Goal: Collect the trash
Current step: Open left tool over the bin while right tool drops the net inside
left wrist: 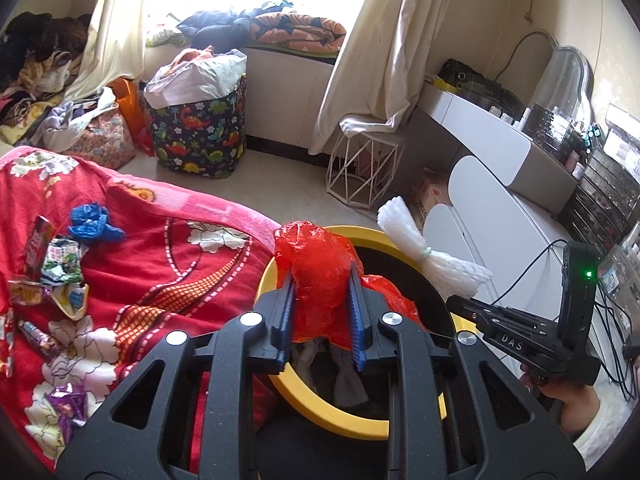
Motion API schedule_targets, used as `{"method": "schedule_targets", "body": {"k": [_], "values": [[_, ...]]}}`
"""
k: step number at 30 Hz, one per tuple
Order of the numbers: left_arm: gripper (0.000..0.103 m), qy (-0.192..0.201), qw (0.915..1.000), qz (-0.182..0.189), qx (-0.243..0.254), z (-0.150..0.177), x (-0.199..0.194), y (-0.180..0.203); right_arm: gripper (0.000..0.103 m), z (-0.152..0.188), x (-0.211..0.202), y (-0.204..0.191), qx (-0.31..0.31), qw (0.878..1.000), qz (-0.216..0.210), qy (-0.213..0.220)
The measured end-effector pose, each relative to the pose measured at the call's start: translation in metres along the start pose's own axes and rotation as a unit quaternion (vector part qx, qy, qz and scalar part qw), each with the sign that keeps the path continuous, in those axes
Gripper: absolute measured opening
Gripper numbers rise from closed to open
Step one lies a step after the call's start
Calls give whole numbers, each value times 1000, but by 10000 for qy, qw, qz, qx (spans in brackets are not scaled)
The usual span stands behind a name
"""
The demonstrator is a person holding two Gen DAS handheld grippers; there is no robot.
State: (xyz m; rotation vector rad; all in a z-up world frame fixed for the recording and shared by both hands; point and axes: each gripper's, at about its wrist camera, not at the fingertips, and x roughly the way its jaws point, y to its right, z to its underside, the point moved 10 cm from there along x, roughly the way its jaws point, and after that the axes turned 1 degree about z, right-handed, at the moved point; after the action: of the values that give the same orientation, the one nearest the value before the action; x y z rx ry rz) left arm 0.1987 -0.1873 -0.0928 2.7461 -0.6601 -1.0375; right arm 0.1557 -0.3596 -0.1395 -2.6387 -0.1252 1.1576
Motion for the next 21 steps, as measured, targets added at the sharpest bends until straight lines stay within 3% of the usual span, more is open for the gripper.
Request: {"method": "schedule_targets", "body": {"k": [1,2,4,7,13,21], "values": [[28,-39,10000,47,-15,1,2,1,41,-1,-2,3,54,10000,33,31],[35,-70,9999,90,-27,2,4,3,43,-1,-3,4,84,10000,20,50],[67,-60,9999,125,-60,3,5,4,47,-2,-6,9,144,9999,47,80],[90,30,9996,218,-171,2,3,4,55,-4,-10,13,220,9996,62,153],[92,84,9996,86,-251,1,-2,-5,66,-8,-14,9,215,9993,19,295],[92,235,9987,-99,-445,-2,-15,-27,72,-16,-22,-13,89,9988,-120,471]]}}
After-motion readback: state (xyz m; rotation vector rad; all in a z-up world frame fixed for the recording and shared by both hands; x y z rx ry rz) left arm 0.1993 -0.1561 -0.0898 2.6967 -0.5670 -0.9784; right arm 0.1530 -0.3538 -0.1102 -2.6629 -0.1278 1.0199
